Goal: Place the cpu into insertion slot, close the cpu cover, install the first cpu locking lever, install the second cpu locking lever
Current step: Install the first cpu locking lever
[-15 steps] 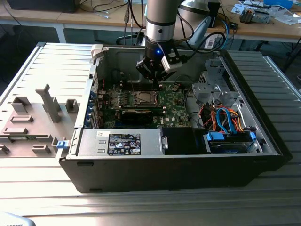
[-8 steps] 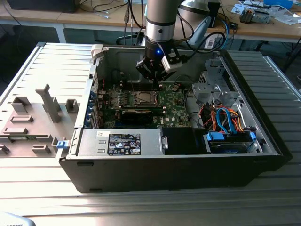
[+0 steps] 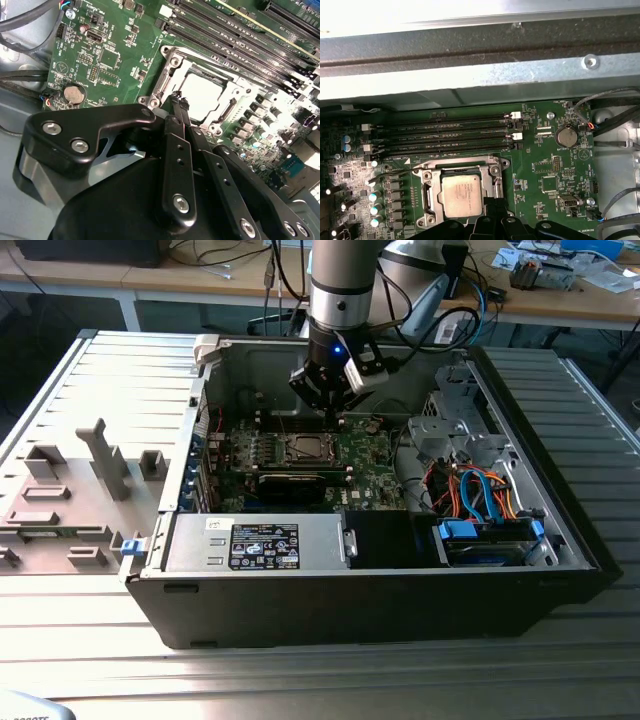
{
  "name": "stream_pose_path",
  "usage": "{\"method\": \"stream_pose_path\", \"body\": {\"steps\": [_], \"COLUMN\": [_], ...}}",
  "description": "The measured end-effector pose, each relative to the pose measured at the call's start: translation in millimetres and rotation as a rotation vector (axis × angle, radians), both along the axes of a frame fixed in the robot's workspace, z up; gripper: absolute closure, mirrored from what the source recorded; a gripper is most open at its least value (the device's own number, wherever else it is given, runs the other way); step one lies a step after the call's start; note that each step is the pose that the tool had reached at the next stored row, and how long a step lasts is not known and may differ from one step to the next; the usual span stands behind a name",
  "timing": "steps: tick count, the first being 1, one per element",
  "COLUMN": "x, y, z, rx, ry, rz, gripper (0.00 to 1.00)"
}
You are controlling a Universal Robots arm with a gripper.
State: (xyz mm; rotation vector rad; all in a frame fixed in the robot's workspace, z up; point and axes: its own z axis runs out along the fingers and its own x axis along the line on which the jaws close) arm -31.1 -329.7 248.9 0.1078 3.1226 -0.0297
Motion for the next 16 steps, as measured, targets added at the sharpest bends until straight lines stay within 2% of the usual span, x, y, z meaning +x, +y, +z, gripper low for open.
{"method": "stream_pose_path", "body": {"steps": [9, 12, 13, 16], "x": [0.0, 0.0, -0.1, 0.0], "y": [0.0, 0.0, 0.0, 0.1], "z": [0.0, 0.0, 0.1, -0.1], "rx": [0.0005, 0.0124, 0.0190, 0.0218], "ry": [-0.0001, -0.0001, -0.0002, -0.0002], "rz": [0.027, 0.044, 0.053, 0.071], "gripper": [0.89, 0.89, 0.89, 0.89]}}
